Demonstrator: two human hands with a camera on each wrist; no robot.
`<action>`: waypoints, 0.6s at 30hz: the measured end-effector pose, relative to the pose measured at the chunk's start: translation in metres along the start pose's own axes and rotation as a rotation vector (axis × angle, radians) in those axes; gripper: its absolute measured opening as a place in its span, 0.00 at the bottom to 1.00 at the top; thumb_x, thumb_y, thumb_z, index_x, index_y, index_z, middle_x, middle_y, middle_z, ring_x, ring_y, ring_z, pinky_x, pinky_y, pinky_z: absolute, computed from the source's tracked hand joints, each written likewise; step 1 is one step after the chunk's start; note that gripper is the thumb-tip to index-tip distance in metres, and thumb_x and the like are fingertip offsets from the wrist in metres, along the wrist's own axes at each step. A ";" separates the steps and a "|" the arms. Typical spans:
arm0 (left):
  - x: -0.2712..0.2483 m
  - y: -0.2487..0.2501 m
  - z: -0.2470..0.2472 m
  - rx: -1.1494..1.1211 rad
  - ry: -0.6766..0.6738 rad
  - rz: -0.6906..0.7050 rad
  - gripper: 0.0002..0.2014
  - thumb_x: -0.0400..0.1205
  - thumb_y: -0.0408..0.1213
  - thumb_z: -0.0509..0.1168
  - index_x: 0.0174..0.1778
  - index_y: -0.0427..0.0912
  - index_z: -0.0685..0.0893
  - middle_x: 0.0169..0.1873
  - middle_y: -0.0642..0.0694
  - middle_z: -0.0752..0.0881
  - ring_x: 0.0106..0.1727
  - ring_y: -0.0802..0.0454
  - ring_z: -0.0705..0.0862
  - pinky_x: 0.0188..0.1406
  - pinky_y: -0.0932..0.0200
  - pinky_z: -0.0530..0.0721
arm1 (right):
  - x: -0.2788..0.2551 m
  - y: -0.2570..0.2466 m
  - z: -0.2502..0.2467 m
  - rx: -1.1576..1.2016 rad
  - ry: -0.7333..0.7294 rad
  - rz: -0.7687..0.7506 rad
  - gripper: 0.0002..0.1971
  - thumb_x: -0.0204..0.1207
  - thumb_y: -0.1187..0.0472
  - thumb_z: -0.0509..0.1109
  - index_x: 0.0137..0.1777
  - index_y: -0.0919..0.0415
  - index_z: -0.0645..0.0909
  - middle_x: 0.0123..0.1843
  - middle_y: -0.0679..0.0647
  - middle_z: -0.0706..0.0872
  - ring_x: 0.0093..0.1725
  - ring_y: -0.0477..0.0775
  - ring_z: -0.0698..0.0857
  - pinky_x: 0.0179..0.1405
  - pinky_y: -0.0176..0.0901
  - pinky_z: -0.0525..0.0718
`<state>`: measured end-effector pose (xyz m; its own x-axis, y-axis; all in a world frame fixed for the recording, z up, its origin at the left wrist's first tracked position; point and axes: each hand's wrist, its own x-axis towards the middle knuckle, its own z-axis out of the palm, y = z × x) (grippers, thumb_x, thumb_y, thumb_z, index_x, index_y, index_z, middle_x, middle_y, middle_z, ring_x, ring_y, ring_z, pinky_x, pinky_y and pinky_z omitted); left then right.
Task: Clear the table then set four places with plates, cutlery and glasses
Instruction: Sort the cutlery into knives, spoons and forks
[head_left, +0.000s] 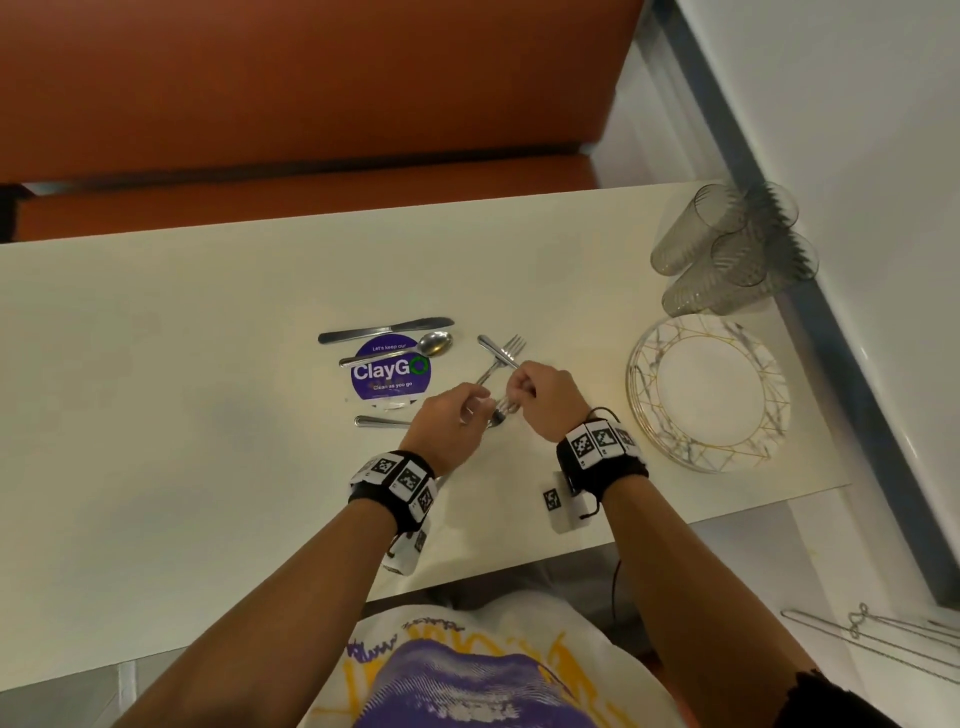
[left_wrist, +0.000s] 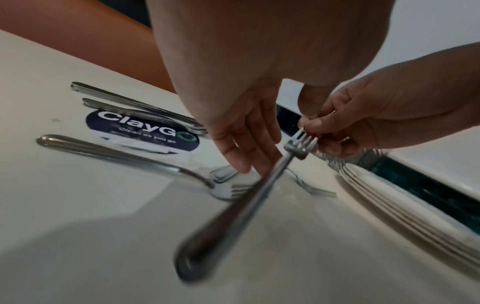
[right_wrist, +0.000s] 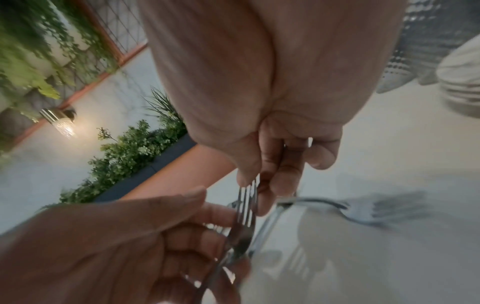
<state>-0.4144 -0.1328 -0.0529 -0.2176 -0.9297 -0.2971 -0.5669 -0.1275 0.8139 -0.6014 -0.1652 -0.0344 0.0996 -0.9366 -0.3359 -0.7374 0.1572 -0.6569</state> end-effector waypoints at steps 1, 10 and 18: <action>0.003 0.005 0.001 -0.047 -0.023 -0.034 0.13 0.89 0.49 0.64 0.64 0.48 0.86 0.47 0.54 0.92 0.48 0.53 0.90 0.53 0.53 0.89 | 0.005 -0.004 -0.006 0.017 0.014 -0.020 0.07 0.78 0.70 0.68 0.42 0.58 0.83 0.39 0.54 0.90 0.38 0.49 0.87 0.38 0.31 0.80; 0.022 0.024 -0.001 -0.150 0.110 -0.126 0.12 0.92 0.38 0.60 0.54 0.42 0.89 0.31 0.56 0.84 0.26 0.62 0.77 0.32 0.64 0.77 | 0.040 -0.006 -0.042 0.162 0.177 0.013 0.03 0.78 0.59 0.73 0.47 0.58 0.87 0.42 0.49 0.92 0.43 0.45 0.88 0.43 0.27 0.80; 0.031 0.028 -0.003 -0.139 0.197 -0.225 0.13 0.92 0.39 0.59 0.56 0.40 0.89 0.32 0.59 0.80 0.30 0.64 0.76 0.30 0.72 0.71 | 0.033 0.047 -0.042 -0.076 0.076 0.253 0.05 0.74 0.59 0.76 0.46 0.58 0.87 0.39 0.47 0.85 0.47 0.54 0.87 0.43 0.38 0.78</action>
<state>-0.4344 -0.1661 -0.0372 0.0667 -0.9201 -0.3859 -0.4662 -0.3707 0.8032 -0.6612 -0.2019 -0.0482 -0.1428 -0.8916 -0.4297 -0.7804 0.3684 -0.5052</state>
